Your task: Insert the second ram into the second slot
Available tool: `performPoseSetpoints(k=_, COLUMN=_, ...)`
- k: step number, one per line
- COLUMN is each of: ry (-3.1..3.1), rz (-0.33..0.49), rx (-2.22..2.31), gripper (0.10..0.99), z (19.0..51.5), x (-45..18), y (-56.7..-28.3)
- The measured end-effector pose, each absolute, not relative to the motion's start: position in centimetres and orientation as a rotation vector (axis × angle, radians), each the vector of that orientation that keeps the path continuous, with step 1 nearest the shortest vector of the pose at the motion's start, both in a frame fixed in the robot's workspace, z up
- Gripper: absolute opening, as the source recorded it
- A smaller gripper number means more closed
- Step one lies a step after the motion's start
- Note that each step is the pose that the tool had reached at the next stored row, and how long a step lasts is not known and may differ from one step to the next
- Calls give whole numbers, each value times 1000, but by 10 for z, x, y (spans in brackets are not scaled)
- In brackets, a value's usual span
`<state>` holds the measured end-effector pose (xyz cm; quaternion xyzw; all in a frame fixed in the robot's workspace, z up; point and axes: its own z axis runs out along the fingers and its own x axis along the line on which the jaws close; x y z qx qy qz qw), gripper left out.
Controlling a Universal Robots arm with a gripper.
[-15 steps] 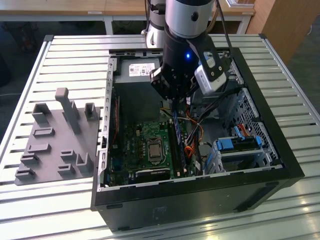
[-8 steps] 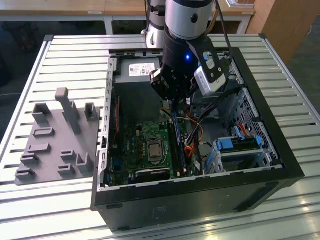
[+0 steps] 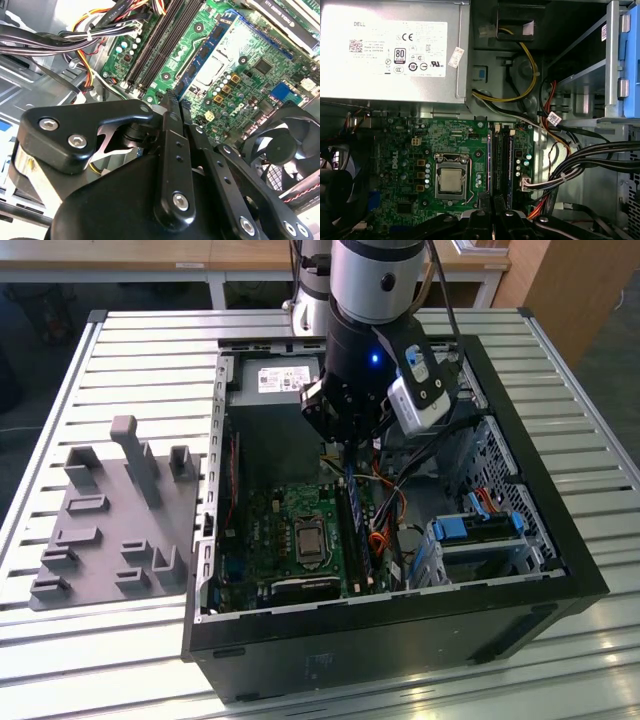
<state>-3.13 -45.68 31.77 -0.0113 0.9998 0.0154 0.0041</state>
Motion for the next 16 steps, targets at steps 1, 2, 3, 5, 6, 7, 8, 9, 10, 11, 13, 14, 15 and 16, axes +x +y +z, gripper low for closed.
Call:
performPoseSetpoints(k=1, ry=3133, rz=48, rx=-35, gripper=137, z=316, x=-31, y=-457)
performPoseSetpoints(k=2, ry=3133, rz=48, rx=-35, gripper=137, z=316, x=-31, y=-457)
performPoseSetpoints(k=3, ry=3133, rz=48, rx=-35, gripper=137, z=316, x=-31, y=-457)
performPoseSetpoints(k=5, ry=3133, rz=49, rx=-35, gripper=137, z=315, x=-31, y=-457)
performPoseSetpoints(k=6, ry=3133, rz=49, rx=-35, gripper=137, z=315, x=-31, y=-457)
performPoseSetpoints(k=7, ry=3133, rz=48, rx=-35, gripper=137, z=315, x=-31, y=-457)
performPoseSetpoints(k=8, ry=3133, rz=48, rx=-35, gripper=137, z=314, x=-31, y=-457)
performPoseSetpoints(k=9, ry=3133, rz=48, rx=-35, gripper=137, z=314, x=-31, y=-457)
performPoseSetpoints(k=10, ry=3133, rz=48, rx=-35, gripper=137, z=313, x=-31, y=-457)
performPoseSetpoints(k=11, ry=3133, rz=48, rx=-35, gripper=137, z=313, x=-31, y=-457)
performPoseSetpoints(k=13, ry=3133, rz=48, rx=-35, gripper=137, z=312, x=-31, y=-457)
performPoseSetpoints(k=14, ry=3133, rz=48, rx=-35, gripper=137, z=312, x=-31, y=-457)
performPoseSetpoints(k=15, ry=3133, rz=48, rx=-35, gripper=137, z=311, x=-31, y=-457)
performPoseSetpoints(k=16, ry=3133, rz=48, rx=-35, gripper=137, z=311, x=-31, y=-457)
